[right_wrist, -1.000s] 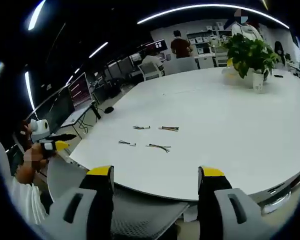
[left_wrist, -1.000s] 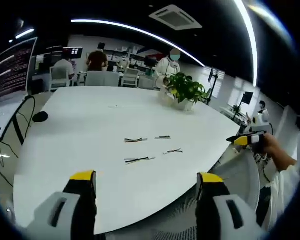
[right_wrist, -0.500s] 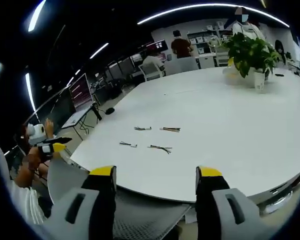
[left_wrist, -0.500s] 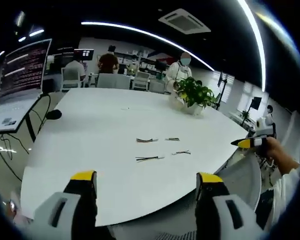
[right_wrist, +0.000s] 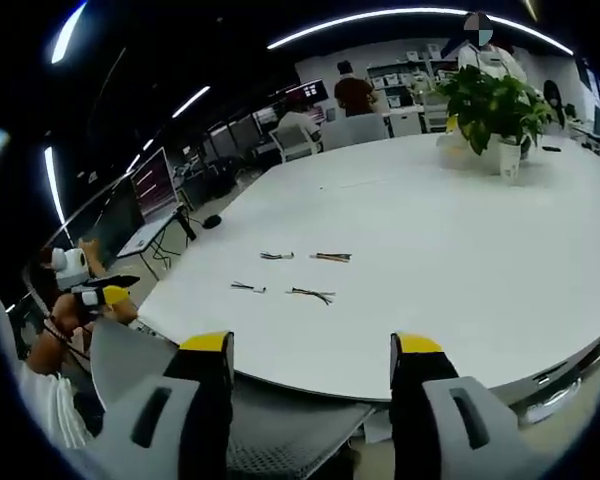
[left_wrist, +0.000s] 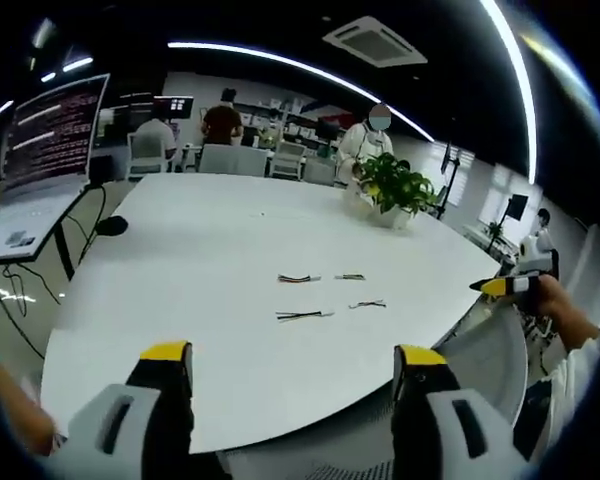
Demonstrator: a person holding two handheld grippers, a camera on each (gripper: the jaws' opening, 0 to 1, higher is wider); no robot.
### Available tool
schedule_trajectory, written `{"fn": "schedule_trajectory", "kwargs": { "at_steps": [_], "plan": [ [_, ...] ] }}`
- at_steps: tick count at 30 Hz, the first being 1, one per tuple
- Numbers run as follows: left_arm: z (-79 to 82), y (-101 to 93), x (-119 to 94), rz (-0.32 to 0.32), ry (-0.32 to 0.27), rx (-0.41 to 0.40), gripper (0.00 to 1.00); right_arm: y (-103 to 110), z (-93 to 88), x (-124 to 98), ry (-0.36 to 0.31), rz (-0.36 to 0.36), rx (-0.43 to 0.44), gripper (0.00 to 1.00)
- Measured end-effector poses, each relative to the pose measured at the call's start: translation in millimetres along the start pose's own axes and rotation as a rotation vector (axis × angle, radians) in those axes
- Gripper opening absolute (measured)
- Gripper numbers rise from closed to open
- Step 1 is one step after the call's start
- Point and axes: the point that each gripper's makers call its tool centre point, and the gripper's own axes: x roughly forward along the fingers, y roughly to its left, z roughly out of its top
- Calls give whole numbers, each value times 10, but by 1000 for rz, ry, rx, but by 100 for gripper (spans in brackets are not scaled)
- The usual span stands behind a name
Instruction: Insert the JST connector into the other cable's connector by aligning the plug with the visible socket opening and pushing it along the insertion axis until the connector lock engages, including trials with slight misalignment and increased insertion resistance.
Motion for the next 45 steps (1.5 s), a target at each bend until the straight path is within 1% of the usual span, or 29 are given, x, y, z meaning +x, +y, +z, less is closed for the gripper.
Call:
{"fn": "schedule_trajectory", "kwargs": {
  "at_steps": [2,6,9,15,19,27,33,37,41,43,45],
  "plan": [
    [3,-2,6,-1,1,1,81,-1,-5,26,11,-4,-9,62],
    [21,-5,12,-8,2,4,81,31,12,57,8,12,-8,61],
    [29,10,14,-7,3,8,81,22,-11,87,27,4,-23,61],
    [28,22,27,-12,6,3,81,31,22,112,22,10,-20,61],
    [24,27,50,-14,11,4,81,19,2,139,46,5,-36,61],
    [39,29,109,-27,9,-17,81,12,22,182,46,9,-25,61],
    [41,31,143,-32,21,-18,81,-4,58,221,46,11,-26,61],
    [95,-5,189,-48,22,-5,81,-22,104,256,44,10,-31,61],
    [181,13,259,-56,16,12,81,-50,161,305,43,8,-38,61],
    [241,6,311,-79,6,20,77,-71,206,341,41,6,-40,61],
    [295,-6,371,-98,5,17,76,-84,252,385,41,8,-44,61]
  ]
}}
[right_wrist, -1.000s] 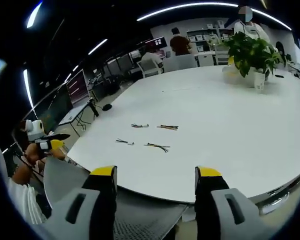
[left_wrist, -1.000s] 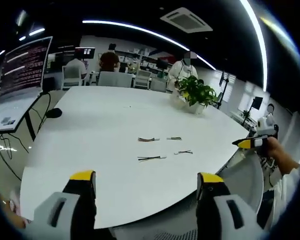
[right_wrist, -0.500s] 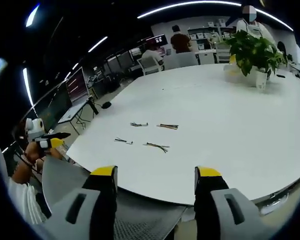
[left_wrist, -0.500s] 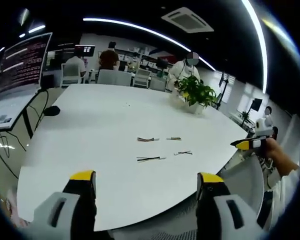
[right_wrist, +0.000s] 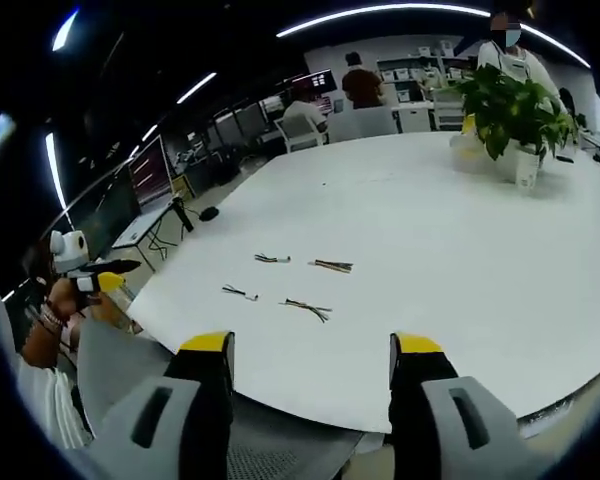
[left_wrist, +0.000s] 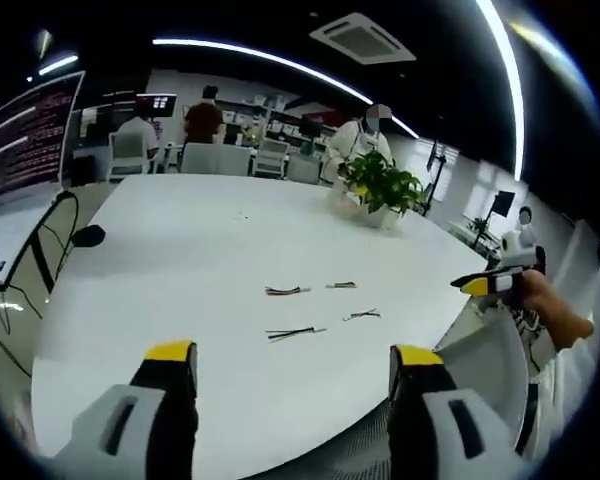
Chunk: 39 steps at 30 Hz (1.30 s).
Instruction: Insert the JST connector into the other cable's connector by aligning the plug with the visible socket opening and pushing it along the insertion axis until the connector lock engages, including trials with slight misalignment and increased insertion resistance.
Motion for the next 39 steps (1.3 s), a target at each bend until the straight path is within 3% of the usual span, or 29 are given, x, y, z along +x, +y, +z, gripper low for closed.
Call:
{"fn": "schedule_trajectory", "kwargs": {
  "at_steps": [7,11,17,20,24,30,33,37,39],
  "plan": [
    [184,57,260,-42,20,80,78,-96,183,179,7,-1,-45,61],
    [292,75,414,-76,20,104,78,-162,351,280,-22,6,-81,61],
    [437,21,679,-192,12,148,77,-245,606,495,-60,47,-165,56],
    [435,-7,810,-256,36,181,76,-297,683,618,-60,72,-140,60],
    [569,-98,958,-361,-4,158,76,-304,819,789,-91,118,-209,57],
    [762,-183,1187,-450,-74,204,75,-204,857,1058,-86,222,-348,50],
    [782,-217,1300,-494,-90,232,73,-131,886,1182,-91,288,-414,42],
    [753,-255,1519,-536,-91,273,68,-67,887,1317,-81,360,-518,39],
    [724,-281,1610,-569,-82,252,65,-49,881,1390,-88,403,-580,34]
  ]
}}
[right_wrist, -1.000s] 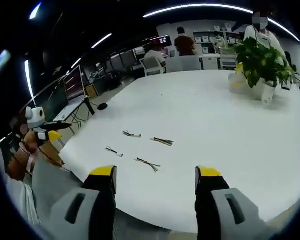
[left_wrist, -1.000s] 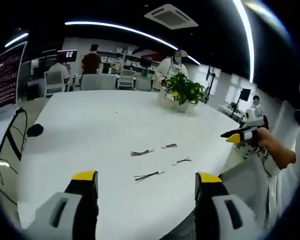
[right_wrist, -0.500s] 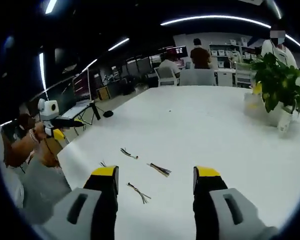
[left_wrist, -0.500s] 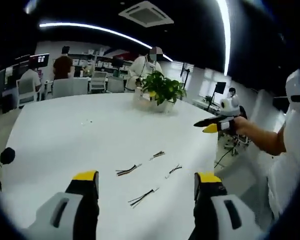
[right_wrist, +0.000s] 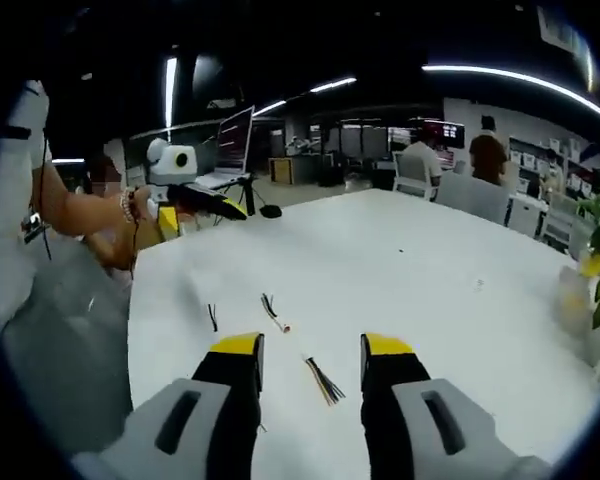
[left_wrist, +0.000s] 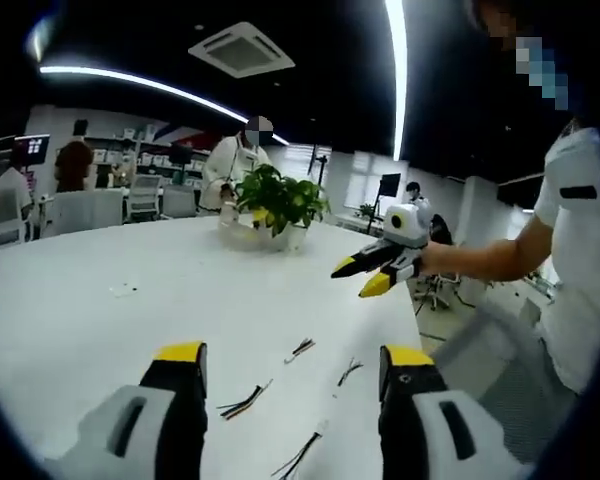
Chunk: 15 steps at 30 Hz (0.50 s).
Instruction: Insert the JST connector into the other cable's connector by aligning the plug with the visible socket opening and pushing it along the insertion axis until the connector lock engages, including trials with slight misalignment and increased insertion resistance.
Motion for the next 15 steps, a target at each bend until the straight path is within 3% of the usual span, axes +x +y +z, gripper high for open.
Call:
{"fn": "schedule_trajectory", "kwargs": {
  "at_steps": [3,7,9,11,13,15],
  "plan": [
    [-60,79,173,-14,-8,-4,64,4,-27,125,1,62,-43,32],
    [-184,156,347,-22,4,41,53,-10,-124,264,24,106,-60,26],
    [-259,198,422,-28,13,20,52,9,-191,371,34,145,-91,23],
    [-352,211,492,-42,31,11,44,13,-238,445,40,167,-106,22],
    [-436,217,559,-50,47,19,37,26,-322,539,58,200,-131,22],
    [-525,219,632,-53,73,37,36,0,-430,640,95,207,-139,21]
  ]
}}
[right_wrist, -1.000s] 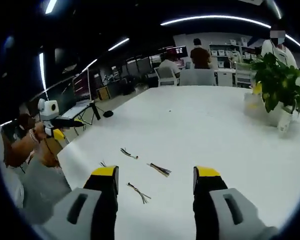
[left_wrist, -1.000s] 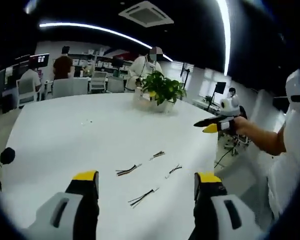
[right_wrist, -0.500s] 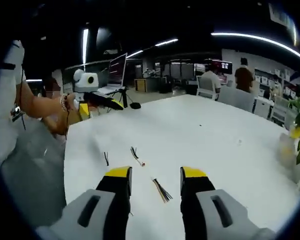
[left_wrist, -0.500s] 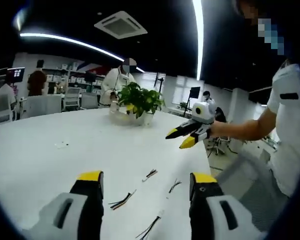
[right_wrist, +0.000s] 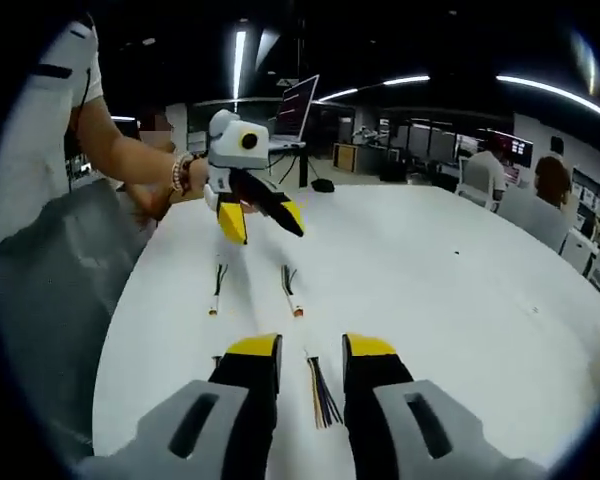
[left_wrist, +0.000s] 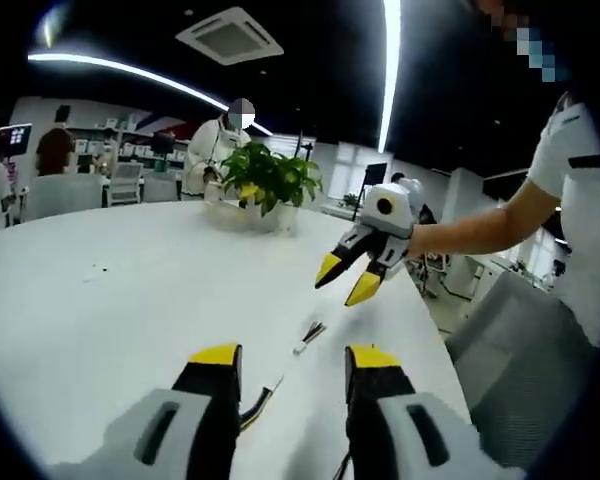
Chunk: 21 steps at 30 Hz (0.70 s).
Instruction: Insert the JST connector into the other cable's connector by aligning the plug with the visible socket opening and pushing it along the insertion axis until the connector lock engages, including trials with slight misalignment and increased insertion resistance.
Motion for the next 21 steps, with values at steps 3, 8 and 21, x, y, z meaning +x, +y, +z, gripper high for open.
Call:
{"fn": "schedule_trajectory", "kwargs": {
  "at_steps": [3,8,21],
  "plan": [
    [-135,-37,140,-18,35,9,30,-22,-63,129,10,15,-6,17],
    [-343,-22,290,-6,97,34,27,-10,-201,267,51,41,-13,16],
    [-420,33,327,9,102,30,20,-40,-362,348,86,69,-16,11]
  ]
}}
